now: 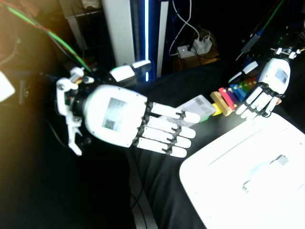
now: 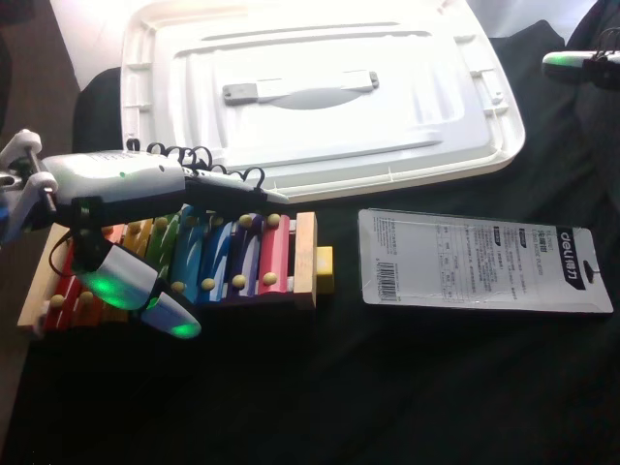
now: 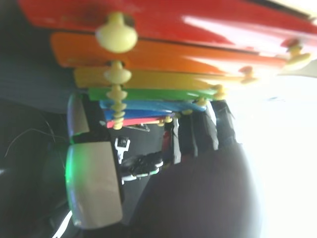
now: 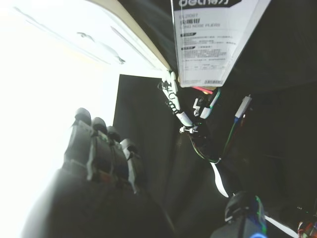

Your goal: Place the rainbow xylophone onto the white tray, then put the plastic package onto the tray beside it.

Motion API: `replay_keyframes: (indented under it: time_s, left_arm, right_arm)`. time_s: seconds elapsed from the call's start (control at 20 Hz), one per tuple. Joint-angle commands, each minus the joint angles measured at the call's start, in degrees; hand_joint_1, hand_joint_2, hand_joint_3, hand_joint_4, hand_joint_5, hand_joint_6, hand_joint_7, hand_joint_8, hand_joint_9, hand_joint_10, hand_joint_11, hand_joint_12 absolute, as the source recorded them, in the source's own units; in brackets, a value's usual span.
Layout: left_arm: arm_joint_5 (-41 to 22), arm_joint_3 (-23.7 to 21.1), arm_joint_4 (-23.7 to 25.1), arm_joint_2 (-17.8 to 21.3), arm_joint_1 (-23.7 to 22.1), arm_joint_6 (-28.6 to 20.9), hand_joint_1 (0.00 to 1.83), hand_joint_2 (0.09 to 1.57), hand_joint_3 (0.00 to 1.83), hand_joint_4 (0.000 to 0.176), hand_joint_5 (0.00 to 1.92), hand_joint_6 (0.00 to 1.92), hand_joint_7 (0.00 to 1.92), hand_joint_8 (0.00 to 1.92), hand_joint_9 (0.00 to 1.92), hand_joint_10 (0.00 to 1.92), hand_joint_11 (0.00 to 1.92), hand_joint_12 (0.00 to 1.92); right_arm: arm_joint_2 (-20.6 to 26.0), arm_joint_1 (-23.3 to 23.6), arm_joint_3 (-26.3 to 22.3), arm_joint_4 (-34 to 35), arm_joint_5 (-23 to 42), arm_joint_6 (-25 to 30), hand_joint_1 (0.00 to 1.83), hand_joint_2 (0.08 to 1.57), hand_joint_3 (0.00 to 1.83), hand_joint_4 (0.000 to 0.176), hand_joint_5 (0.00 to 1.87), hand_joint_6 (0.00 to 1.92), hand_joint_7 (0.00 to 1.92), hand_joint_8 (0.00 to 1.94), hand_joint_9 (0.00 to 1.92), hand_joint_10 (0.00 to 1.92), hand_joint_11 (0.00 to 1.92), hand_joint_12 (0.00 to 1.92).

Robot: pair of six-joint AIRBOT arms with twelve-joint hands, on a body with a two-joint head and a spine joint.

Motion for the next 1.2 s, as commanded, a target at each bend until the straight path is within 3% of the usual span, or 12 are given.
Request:
replay_keyframes:
  time_s: [0.0,0.1,0.2,0.35,0.45,0.5,0.6,0.65,0.75,0.8,0.95,1.15]
  left_arm:
    - [0.9,-0.2,2.3,-1.0,1.1,-0.4,1.29,1.18,0.0,0.101,0.39,0.0,0.62,0.02,0.74,0.09,0.19,1.11]
    - [0.7,-0.1,1.7,-1.0,1.1,-0.3,1.3,1.17,0.0,0.147,0.38,0.0,0.63,0.03,0.71,0.14,0.19,1.12]
    - [0.6,-0.1,0.2,-0.8,1.1,0.9,1.24,1.18,0.0,0.127,0.39,0.0,0.61,0.03,0.55,0.58,0.22,1.2]
    - [0.3,0.0,-3.5,-0.3,1.0,4.1,1.35,1.1,0.0,0.153,0.41,0.01,0.7,0.09,0.52,0.89,0.24,1.17]
    - [-0.2,0.0,-7.3,0.0,0.6,7.3,1.59,1.15,0.01,0.121,0.39,0.0,0.73,0.1,0.7,1.4,0.29,1.13]
    - [-0.4,0.0,-8.8,0.2,0.2,8.7,1.59,1.16,0.0,0.137,0.37,0.0,0.74,0.09,0.71,1.41,0.27,1.14]
    - [-0.9,0.1,-12.3,0.8,-0.6,11.4,1.23,1.08,0.0,0.163,0.4,0.0,0.78,0.06,0.7,0.71,0.35,1.13]
    - [-1.4,0.1,-14.8,1.1,-1.0,13.6,1.21,1.09,0.0,0.117,0.41,0.0,0.77,0.03,0.74,0.56,0.33,1.12]
    - [-2.3,0.1,-19.0,1.6,-1.5,17.0,1.17,1.1,0.0,0.102,0.45,0.0,0.77,0.02,0.75,0.37,0.23,1.11]
    - [-2.9,0.1,-21.0,1.9,-1.7,18.4,1.25,1.06,0.0,0.064,0.5,0.01,0.82,0.04,0.84,0.46,0.38,1.13]
    - [-4.6,0.0,-25.3,3.0,-2.2,21.1,1.33,1.05,0.0,0.009,0.49,0.0,0.8,0.02,0.69,0.97,0.36,1.32]
    - [-5.9,-0.5,-27.7,4.2,-2.5,22.8,1.3,1.05,0.0,0.0,0.49,0.0,0.77,0.01,0.63,0.97,0.41,1.33]
  right_arm:
    - [0.0,0.8,0.1,4.0,4.7,0.6,0.32,0.64,0.01,0.068,0.0,0.0,0.0,0.0,0.0,0.0,0.01,0.01]
    - [0.0,0.8,0.1,4.0,4.7,0.6,0.31,0.64,0.01,0.079,0.0,0.0,0.0,0.0,0.0,0.0,0.01,0.01]
    - [0.0,0.8,0.1,4.0,4.6,0.6,0.3,0.64,0.0,0.099,0.0,0.0,0.0,0.0,0.0,0.0,0.0,0.0]
    - [0.0,0.8,0.1,4.0,4.6,0.6,0.28,0.61,0.0,0.131,0.0,0.0,0.0,0.0,0.0,0.0,0.0,0.0]
    - [0.0,0.8,0.1,4.0,4.6,0.6,0.31,0.62,0.0,0.156,0.0,0.0,0.0,0.0,0.0,0.0,0.0,0.0]
    - [0.0,0.8,0.1,4.0,4.6,0.6,0.31,0.62,0.0,0.165,0.0,0.0,0.0,0.0,0.0,0.0,0.01,0.0]
    - [0.0,0.8,0.1,4.0,4.6,0.6,0.31,0.62,0.0,0.174,0.0,0.0,0.0,0.0,0.0,0.0,0.02,0.01]
    - [0.0,0.8,0.1,4.0,4.6,0.6,0.31,0.62,0.0,0.176,0.0,0.0,0.0,0.0,0.0,0.0,0.01,0.01]
    - [0.0,0.8,0.1,4.0,4.6,0.6,0.31,0.63,0.0,0.176,0.0,0.0,0.0,0.0,0.0,0.0,0.02,0.01]
    - [0.0,0.8,0.1,4.0,4.6,0.6,0.32,0.63,0.0,0.176,0.0,0.0,0.0,0.0,0.0,0.0,0.01,0.01]
    - [0.0,0.8,0.1,4.0,4.5,0.6,0.34,0.62,0.0,0.176,0.0,0.0,0.0,0.0,0.0,0.0,0.01,0.01]
    - [0.0,0.8,0.1,3.9,4.5,0.6,0.36,0.64,0.0,0.176,0.0,0.0,0.02,0.01,0.01,0.0,0.01,0.02]
